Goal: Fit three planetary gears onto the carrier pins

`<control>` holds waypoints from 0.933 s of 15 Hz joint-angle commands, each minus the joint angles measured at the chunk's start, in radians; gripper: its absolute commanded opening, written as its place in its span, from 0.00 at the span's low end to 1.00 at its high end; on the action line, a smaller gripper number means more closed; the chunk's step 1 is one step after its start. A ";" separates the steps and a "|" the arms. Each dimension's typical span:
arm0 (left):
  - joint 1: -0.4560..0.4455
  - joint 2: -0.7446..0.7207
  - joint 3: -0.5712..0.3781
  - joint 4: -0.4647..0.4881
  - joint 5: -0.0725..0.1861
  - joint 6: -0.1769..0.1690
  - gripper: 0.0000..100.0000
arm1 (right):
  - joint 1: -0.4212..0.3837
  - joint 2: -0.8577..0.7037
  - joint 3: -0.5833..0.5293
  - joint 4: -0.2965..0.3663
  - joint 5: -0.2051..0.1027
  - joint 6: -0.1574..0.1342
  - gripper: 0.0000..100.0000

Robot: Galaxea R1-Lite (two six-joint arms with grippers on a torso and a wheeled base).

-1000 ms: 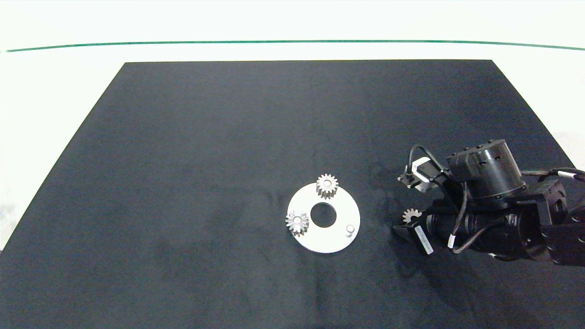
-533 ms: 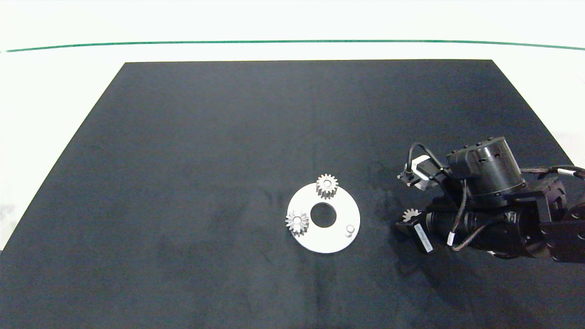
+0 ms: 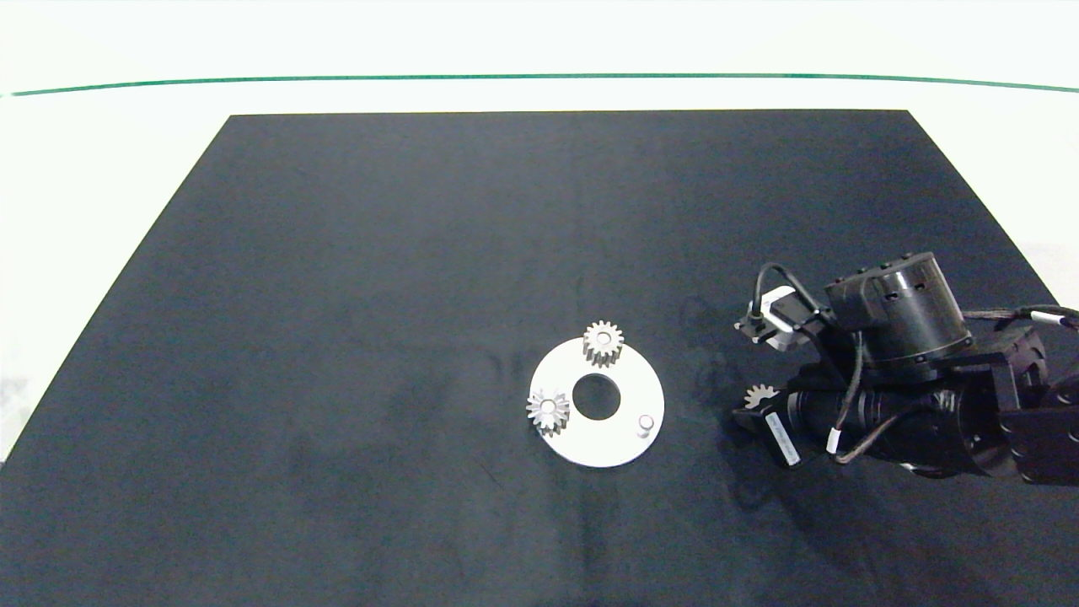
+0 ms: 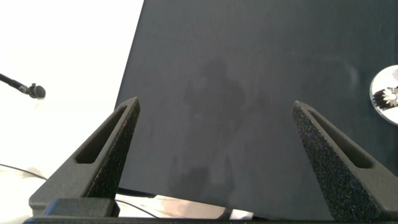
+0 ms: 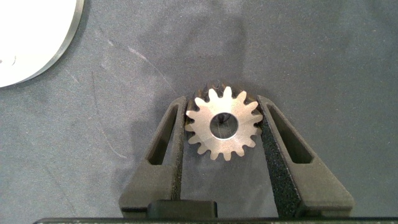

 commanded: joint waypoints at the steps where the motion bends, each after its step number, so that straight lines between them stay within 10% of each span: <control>1: 0.000 0.001 0.001 0.005 0.002 -0.001 1.00 | 0.003 -0.005 0.001 0.000 -0.001 0.009 0.25; 10: -0.008 -0.005 0.009 0.011 0.002 -0.001 1.00 | 0.088 -0.077 -0.029 0.013 -0.002 0.025 0.07; 14: -0.006 -0.003 0.009 0.011 0.002 -0.001 1.00 | 0.164 -0.135 -0.168 0.240 -0.001 0.065 0.04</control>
